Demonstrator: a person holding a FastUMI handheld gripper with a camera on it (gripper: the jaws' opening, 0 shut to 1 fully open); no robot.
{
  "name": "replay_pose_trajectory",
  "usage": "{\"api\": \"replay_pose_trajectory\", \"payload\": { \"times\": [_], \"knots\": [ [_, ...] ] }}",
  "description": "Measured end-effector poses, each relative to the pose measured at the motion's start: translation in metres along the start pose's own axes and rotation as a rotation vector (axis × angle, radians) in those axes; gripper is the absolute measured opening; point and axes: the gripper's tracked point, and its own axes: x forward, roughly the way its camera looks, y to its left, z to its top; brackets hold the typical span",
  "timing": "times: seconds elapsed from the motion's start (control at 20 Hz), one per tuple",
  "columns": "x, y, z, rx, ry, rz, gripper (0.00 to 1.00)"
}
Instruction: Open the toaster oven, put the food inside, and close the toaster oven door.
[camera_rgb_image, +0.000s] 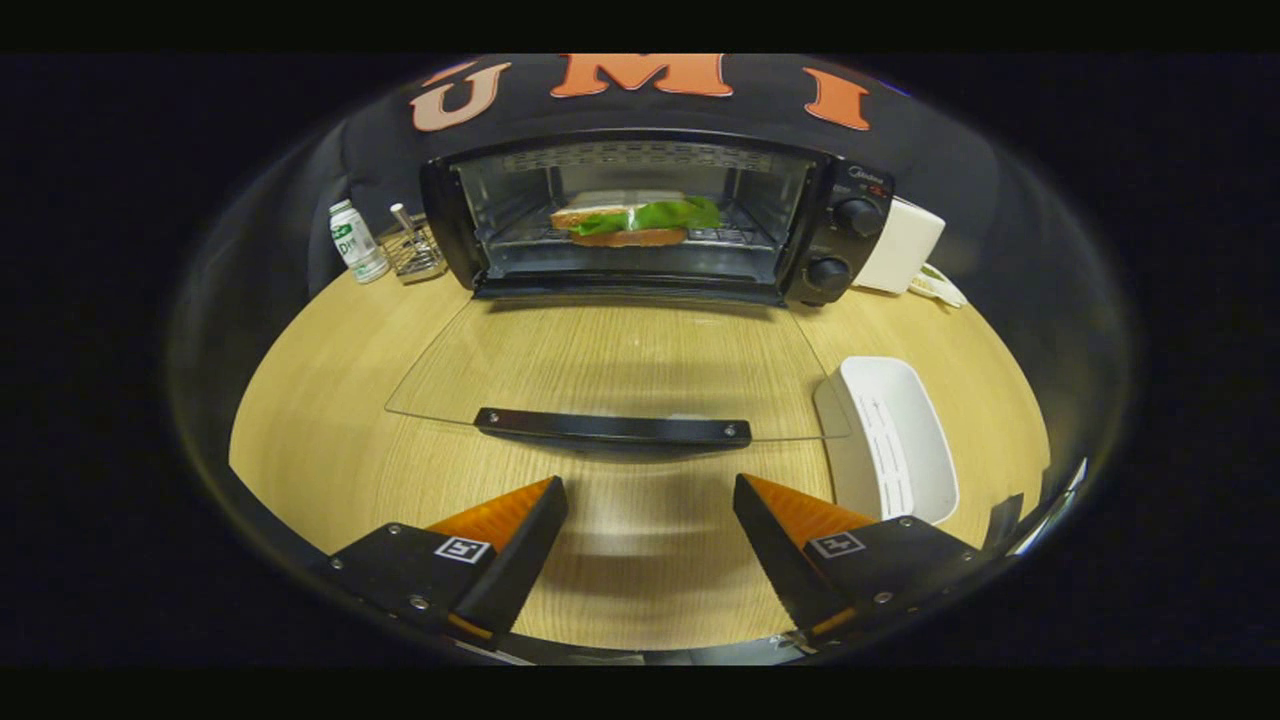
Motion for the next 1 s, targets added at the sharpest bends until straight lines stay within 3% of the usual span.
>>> {"api": "replay_pose_trajectory", "payload": {
  "times": [0.45,1.0],
  "knots": [
    [0.014,0.007,0.006,0.007,0.014,0.005,1.00],
    [-0.032,0.007,0.063,0.041,-0.097,0.035,1.00]
  ]
}}
